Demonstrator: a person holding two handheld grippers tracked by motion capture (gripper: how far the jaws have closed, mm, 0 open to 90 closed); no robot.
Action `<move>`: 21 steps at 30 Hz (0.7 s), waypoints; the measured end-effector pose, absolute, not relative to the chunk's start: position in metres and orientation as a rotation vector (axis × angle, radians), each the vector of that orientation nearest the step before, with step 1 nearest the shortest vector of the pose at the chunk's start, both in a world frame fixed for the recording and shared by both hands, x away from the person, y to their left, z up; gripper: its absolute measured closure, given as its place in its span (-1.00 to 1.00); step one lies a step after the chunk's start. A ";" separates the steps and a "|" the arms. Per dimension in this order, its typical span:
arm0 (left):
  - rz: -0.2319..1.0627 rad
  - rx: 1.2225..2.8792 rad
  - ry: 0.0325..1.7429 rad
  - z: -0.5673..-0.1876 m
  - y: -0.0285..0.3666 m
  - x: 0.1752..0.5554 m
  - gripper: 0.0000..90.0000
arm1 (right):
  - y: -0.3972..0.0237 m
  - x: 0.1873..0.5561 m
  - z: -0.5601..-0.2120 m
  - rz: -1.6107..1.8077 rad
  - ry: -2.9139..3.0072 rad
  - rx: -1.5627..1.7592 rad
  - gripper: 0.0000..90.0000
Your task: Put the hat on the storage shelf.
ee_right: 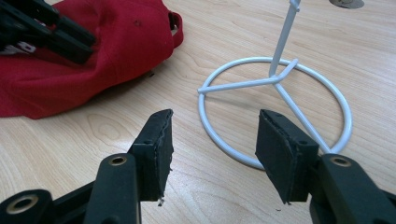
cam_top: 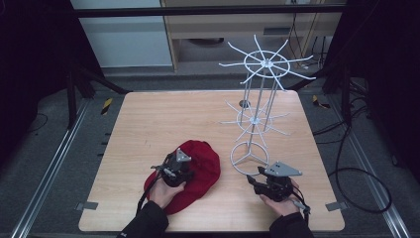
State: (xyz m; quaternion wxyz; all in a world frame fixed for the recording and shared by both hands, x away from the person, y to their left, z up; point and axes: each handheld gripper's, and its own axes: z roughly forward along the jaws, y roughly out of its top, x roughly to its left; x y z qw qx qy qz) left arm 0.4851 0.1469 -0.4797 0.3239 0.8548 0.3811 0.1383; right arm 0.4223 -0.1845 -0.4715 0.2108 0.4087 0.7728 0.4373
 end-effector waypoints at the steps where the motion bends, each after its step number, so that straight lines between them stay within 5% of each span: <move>1: 0.364 2.221 0.991 -0.476 0.148 0.484 0.23 | -0.185 0.422 -0.471 1.216 2.146 1.137 0.02; 4: 0.421 2.138 0.965 -0.455 0.150 0.482 -0.07 | -0.185 0.422 -0.471 1.215 2.145 1.138 0.02; 13: 0.375 2.087 0.990 -0.440 0.139 0.507 -0.45 | -0.186 0.423 -0.471 1.215 2.141 1.144 -0.04; 17: 0.336 2.144 0.997 -0.455 0.125 0.514 -0.47 | -0.187 0.424 -0.472 1.212 2.147 1.145 -0.06; 21: 0.308 2.156 1.025 -0.468 0.120 0.519 -0.21 | -0.187 0.425 -0.472 1.214 2.148 1.147 -0.06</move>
